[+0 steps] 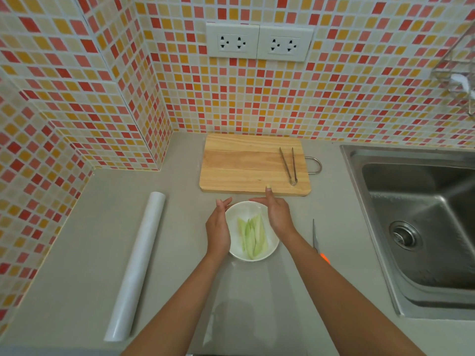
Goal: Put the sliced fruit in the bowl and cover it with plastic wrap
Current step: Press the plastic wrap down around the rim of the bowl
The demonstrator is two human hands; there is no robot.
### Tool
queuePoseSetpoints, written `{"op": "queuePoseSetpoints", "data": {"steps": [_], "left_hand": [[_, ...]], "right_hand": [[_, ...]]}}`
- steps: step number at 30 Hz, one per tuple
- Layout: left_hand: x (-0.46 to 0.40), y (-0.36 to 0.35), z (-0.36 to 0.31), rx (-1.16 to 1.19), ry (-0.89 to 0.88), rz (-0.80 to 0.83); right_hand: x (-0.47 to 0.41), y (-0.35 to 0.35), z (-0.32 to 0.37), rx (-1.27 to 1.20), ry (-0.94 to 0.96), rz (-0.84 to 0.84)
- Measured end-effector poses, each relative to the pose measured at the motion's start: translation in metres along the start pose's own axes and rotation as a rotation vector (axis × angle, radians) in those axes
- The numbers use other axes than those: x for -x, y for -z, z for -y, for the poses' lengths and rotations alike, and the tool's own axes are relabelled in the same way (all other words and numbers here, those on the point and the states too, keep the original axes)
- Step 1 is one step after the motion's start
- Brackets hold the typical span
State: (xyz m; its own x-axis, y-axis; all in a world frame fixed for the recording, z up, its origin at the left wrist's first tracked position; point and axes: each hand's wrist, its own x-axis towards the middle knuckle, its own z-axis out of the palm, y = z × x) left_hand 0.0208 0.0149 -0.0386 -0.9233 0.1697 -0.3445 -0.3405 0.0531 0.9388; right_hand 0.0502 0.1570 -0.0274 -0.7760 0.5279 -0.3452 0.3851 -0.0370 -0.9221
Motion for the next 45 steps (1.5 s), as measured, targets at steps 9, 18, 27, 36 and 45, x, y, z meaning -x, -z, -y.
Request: {"op": "queuePoseSetpoints", "data": {"steps": [9, 18, 27, 36, 45], "left_hand": [[0.001, 0.000, 0.001, 0.057, 0.035, -0.007], [0.000, -0.001, 0.002, 0.055, 0.036, -0.016], [-0.004, 0.001, 0.000, 0.034, 0.033, 0.073], [-0.020, 0.002, -0.009, 0.079, 0.132, 0.269], [0.029, 0.002, 0.028, 0.417, 0.084, -0.076]], "right_hand": [[0.005, 0.006, -0.006, -0.109, -0.011, -0.006], [0.001, 0.003, -0.008, 0.035, -0.016, -0.062], [0.003, 0.009, -0.006, -0.063, -0.084, 0.051], [0.014, 0.018, -0.023, -0.240, -0.091, 0.113], [0.026, 0.013, -0.037, -0.616, -0.127, -0.031]]}}
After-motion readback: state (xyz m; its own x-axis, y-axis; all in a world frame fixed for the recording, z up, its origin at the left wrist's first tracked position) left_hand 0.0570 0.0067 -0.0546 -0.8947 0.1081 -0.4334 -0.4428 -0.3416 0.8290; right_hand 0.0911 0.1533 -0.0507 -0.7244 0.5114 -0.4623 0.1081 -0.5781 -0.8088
